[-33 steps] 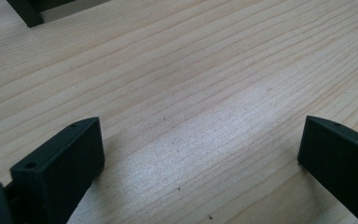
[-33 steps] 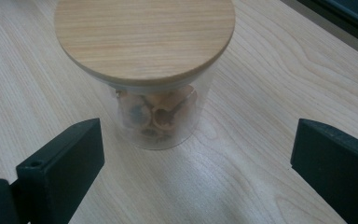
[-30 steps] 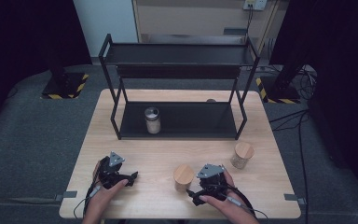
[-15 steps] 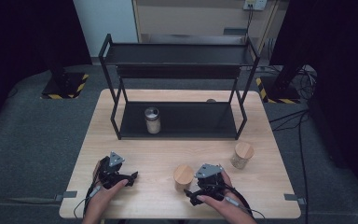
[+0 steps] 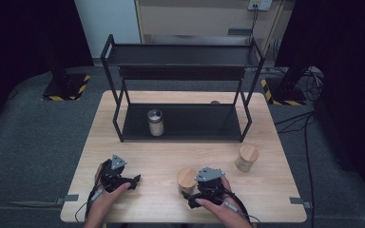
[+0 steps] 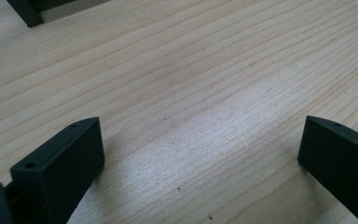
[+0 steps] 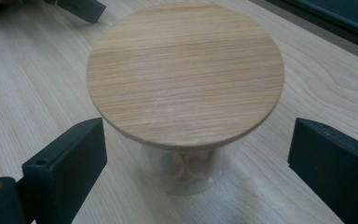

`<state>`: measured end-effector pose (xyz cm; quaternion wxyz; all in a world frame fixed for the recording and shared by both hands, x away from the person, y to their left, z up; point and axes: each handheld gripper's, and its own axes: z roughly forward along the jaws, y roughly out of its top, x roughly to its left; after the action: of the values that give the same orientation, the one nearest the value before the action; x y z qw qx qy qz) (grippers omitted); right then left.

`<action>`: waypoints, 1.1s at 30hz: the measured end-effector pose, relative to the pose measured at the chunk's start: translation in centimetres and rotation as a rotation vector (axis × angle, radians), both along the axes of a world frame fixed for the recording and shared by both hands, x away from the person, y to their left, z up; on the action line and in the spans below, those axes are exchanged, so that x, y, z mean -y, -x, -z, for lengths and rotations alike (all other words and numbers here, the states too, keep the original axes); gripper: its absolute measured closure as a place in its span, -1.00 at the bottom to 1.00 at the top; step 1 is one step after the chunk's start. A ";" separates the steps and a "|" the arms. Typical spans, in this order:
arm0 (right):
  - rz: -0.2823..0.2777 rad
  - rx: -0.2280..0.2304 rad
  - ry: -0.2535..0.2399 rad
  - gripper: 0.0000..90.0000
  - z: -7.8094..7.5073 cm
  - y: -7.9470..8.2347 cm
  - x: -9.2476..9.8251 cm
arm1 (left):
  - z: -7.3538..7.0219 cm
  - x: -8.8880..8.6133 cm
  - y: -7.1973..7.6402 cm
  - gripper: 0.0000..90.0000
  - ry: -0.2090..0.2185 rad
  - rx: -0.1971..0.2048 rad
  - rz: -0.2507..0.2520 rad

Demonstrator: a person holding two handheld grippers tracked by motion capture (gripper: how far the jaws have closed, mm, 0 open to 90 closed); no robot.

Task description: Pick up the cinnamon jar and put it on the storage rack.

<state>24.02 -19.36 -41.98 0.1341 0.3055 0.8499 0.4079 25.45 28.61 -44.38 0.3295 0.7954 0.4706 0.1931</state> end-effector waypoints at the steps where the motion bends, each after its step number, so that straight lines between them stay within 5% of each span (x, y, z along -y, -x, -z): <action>1: 0.002 0.001 -0.005 -0.90 0.1 0.0 0.0 | 0.0 0.0 0.0 -1.00 0.000 0.000 0.000; 17: 0.018 0.056 -0.086 -0.80 1.8 0.8 -0.5 | 0.0 0.0 0.0 -1.00 0.000 0.000 0.000; 33: 0.031 0.103 -0.112 -0.62 3.1 1.4 -0.8 | 0.0 0.0 0.0 -1.00 0.000 0.000 0.000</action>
<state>22.57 -18.57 -45.08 0.1666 0.3045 0.8129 0.4678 25.45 28.61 -44.38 0.3296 0.7952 0.4708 0.1931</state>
